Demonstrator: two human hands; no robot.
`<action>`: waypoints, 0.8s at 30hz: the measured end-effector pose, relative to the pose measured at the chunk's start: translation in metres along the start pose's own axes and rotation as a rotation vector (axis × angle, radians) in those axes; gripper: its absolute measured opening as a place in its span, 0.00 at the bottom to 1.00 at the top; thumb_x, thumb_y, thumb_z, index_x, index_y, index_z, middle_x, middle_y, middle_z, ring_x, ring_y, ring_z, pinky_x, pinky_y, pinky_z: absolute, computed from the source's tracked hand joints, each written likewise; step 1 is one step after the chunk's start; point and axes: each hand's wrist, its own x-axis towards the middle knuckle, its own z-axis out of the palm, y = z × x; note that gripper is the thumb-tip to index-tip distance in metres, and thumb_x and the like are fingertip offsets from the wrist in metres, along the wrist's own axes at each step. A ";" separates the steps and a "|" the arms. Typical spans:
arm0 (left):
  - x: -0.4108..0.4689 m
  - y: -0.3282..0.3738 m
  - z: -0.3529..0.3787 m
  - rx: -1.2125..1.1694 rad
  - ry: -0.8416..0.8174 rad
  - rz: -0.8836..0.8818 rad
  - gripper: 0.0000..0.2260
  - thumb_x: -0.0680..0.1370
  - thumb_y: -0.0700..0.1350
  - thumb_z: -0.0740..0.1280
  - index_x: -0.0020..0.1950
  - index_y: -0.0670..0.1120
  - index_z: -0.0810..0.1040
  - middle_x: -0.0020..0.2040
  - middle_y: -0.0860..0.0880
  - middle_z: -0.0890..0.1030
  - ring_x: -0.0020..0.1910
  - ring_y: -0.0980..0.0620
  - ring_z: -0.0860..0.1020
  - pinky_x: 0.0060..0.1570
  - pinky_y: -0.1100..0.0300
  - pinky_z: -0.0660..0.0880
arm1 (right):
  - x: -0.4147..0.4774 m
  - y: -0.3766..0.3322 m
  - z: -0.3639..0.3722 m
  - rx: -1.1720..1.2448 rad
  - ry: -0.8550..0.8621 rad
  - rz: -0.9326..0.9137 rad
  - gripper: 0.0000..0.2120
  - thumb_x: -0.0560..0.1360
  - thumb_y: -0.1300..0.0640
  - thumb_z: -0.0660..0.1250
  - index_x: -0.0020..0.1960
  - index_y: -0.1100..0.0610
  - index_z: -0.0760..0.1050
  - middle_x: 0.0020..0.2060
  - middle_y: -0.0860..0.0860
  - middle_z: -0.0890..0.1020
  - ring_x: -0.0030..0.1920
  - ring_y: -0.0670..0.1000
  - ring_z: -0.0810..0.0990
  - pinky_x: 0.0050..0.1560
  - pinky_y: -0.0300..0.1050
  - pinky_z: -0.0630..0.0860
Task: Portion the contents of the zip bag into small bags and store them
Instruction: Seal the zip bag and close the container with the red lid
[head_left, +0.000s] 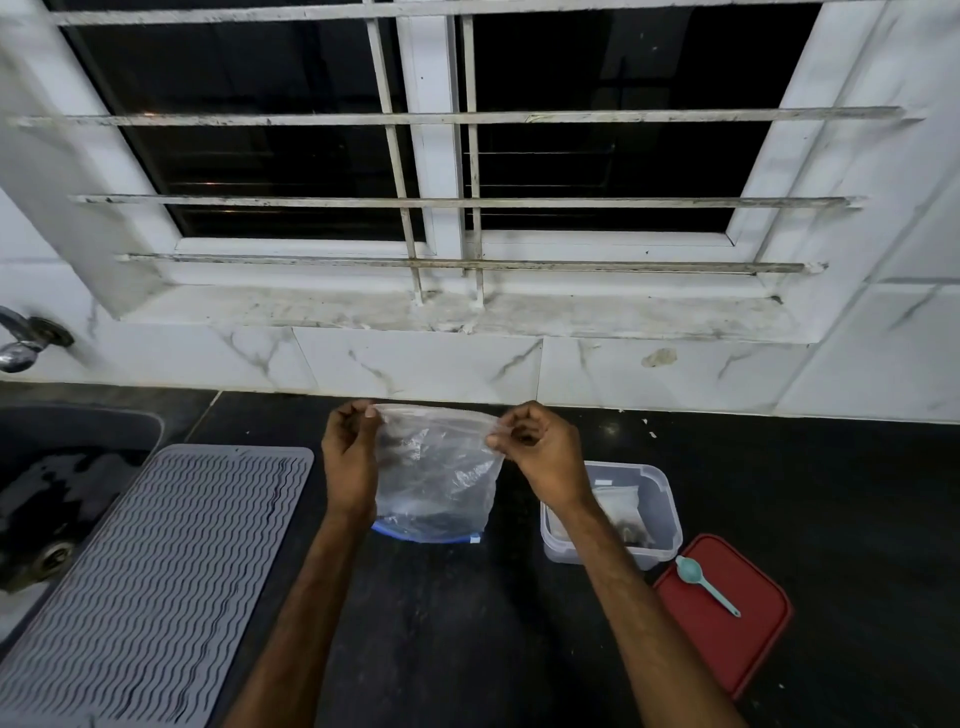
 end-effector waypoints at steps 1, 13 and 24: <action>-0.001 0.000 0.000 0.021 -0.022 0.021 0.06 0.81 0.41 0.64 0.58 0.45 0.77 0.50 0.47 0.80 0.51 0.48 0.77 0.56 0.47 0.75 | 0.000 0.001 -0.002 0.022 -0.011 0.013 0.09 0.68 0.60 0.78 0.45 0.51 0.81 0.42 0.48 0.85 0.46 0.48 0.84 0.49 0.45 0.81; 0.007 -0.003 0.000 -0.023 0.361 -0.049 0.07 0.82 0.45 0.63 0.49 0.42 0.75 0.39 0.50 0.76 0.38 0.55 0.73 0.41 0.58 0.72 | 0.009 -0.005 -0.009 0.335 0.220 0.119 0.08 0.76 0.55 0.70 0.54 0.54 0.77 0.40 0.55 0.85 0.43 0.53 0.83 0.45 0.48 0.81; 0.010 -0.029 -0.020 -0.160 0.569 -0.255 0.06 0.80 0.45 0.64 0.46 0.45 0.77 0.48 0.44 0.79 0.50 0.47 0.78 0.56 0.48 0.75 | -0.009 0.001 0.005 0.312 -0.212 0.367 0.09 0.77 0.60 0.68 0.55 0.63 0.78 0.46 0.54 0.84 0.48 0.51 0.84 0.47 0.45 0.83</action>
